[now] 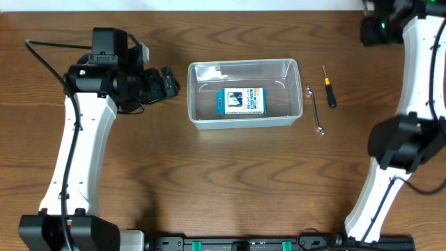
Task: Pack container
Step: 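Lift the orange-grip tool and carry it toward the container, then lower the tool into the container beside the box and open right gripper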
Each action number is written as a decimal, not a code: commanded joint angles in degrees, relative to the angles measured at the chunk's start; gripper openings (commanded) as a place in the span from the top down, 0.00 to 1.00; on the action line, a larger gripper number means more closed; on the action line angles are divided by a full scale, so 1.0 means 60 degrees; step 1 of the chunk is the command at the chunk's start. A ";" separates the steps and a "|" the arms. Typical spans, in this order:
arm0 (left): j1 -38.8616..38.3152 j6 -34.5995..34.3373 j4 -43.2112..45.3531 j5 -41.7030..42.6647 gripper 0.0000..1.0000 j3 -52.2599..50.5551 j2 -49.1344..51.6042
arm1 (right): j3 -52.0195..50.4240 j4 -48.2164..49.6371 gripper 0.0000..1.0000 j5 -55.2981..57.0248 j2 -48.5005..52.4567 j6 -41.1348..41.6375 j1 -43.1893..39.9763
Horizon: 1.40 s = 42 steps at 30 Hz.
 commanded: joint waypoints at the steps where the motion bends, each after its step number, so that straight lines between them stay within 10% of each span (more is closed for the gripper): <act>1: -0.0015 0.0015 -0.0022 -0.0084 0.02 0.0004 -0.0062 | 0.0379 -0.0051 0.99 -0.0630 -0.1107 -0.1228 0.1042; 19: -0.0015 0.0015 -0.0022 -0.0084 0.02 0.0004 -0.0062 | -0.1362 -0.1435 0.99 -0.0419 -0.1348 -0.5956 0.4943; 42: -0.0015 0.0015 -0.0022 -0.0084 0.02 0.0004 -0.0062 | -0.6397 0.0448 0.99 0.0379 -0.1344 -0.6022 0.4889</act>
